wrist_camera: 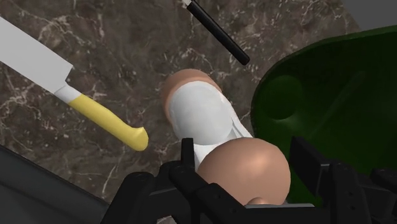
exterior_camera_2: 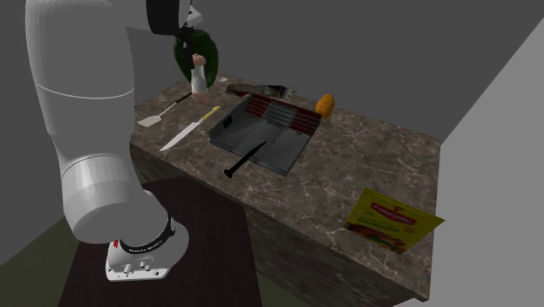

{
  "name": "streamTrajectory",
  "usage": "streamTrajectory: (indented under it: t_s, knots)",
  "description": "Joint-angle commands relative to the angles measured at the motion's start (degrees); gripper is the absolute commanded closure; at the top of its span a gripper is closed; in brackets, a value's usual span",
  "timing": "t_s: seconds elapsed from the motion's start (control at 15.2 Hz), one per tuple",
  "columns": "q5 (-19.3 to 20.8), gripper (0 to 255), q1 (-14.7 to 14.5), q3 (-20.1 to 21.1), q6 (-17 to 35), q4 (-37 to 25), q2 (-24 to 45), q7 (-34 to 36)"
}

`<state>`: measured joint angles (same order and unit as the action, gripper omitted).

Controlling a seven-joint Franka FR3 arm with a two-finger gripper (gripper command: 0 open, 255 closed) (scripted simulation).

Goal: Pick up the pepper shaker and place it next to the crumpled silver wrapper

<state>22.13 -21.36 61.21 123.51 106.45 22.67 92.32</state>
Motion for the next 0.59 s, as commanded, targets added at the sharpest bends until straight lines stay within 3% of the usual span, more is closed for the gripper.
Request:
streamTrajectory:
  t_s: [0.0, 0.13, 0.2, 0.53]
  knots:
    - [-0.17, 255, 0.25, -0.14, 0.23, 0.72, 0.53, -0.26]
    - [-0.15, 255, 0.25, -0.13, 0.22, 0.72, 0.55, -0.25]
    - [-0.38, 0, 0.51, 0.08, 0.24, 0.92, 0.28, -0.35]
    - [-0.14, 0, 0.26, -0.12, 0.22, 0.72, 0.55, -0.25]
